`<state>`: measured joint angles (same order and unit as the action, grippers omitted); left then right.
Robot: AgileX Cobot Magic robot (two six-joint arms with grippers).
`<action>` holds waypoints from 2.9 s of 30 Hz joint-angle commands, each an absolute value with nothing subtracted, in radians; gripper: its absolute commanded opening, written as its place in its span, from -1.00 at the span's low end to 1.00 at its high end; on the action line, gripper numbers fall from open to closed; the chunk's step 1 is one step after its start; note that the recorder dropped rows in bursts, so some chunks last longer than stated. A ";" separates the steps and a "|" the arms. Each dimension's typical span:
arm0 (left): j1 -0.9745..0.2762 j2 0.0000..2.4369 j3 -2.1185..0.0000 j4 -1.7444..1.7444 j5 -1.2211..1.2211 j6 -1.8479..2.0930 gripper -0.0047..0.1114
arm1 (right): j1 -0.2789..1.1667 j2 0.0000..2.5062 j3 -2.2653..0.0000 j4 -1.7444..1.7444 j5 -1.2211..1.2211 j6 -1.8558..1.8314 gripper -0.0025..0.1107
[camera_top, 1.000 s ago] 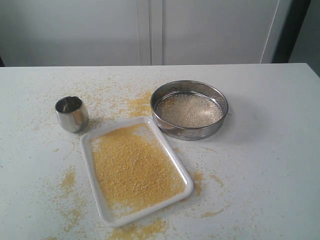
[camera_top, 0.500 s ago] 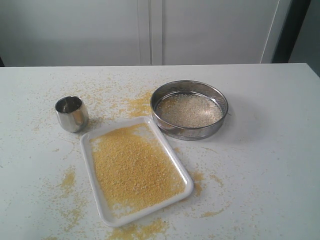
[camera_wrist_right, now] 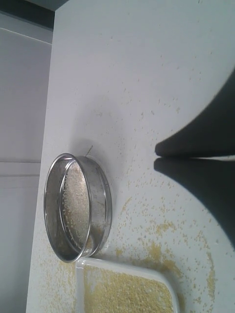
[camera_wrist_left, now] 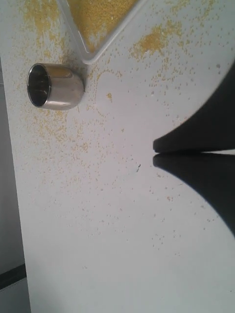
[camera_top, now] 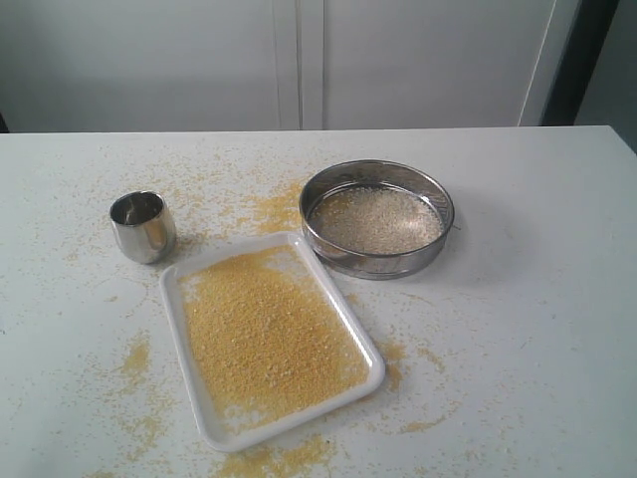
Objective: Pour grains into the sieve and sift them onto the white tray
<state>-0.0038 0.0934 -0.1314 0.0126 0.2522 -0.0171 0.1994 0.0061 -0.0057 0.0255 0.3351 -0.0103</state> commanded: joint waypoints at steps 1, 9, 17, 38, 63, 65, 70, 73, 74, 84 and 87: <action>-0.003 0.047 -0.095 0.000 0.231 -0.030 -0.91 | 0.195 0.000 0.000 0.030 0.320 -0.023 -0.96; -0.003 0.000 -0.055 0.000 0.198 -0.030 -0.91 | 0.195 0.000 0.000 0.030 0.320 -0.023 -0.96; -0.003 0.000 0.000 -0.019 0.188 -0.030 -0.91 | 0.195 0.000 0.000 0.030 0.320 -0.023 -0.96; -0.003 0.000 0.000 -0.026 0.224 0.000 -0.91 | 0.195 0.000 0.000 0.030 0.320 -0.023 -0.96; -0.003 0.000 0.000 -0.026 0.224 0.000 -0.91 | 0.195 0.000 0.000 0.030 0.320 -0.023 -0.96; -0.003 0.000 0.000 -0.026 0.224 0.000 -0.91 | 0.195 0.000 0.000 0.030 0.320 -0.023 -0.96; -0.003 0.000 0.000 -0.026 0.224 0.000 -0.91 | 0.195 0.000 0.000 0.030 0.320 -0.023 -0.96; -0.003 0.000 0.000 -0.026 0.224 0.000 -0.91 | 0.195 0.000 0.000 0.030 0.320 -0.023 -0.96; -0.003 0.000 0.000 -0.026 0.224 0.000 -0.91 | 0.195 0.000 0.000 0.030 0.320 -0.023 -0.96; -0.003 0.000 0.000 -0.026 0.224 0.000 -0.91 | 0.195 0.000 0.000 0.030 0.320 -0.023 -0.96; -0.003 0.000 0.000 -0.026 0.224 0.000 -0.91 | 0.195 0.000 0.000 0.030 0.320 -0.023 -0.96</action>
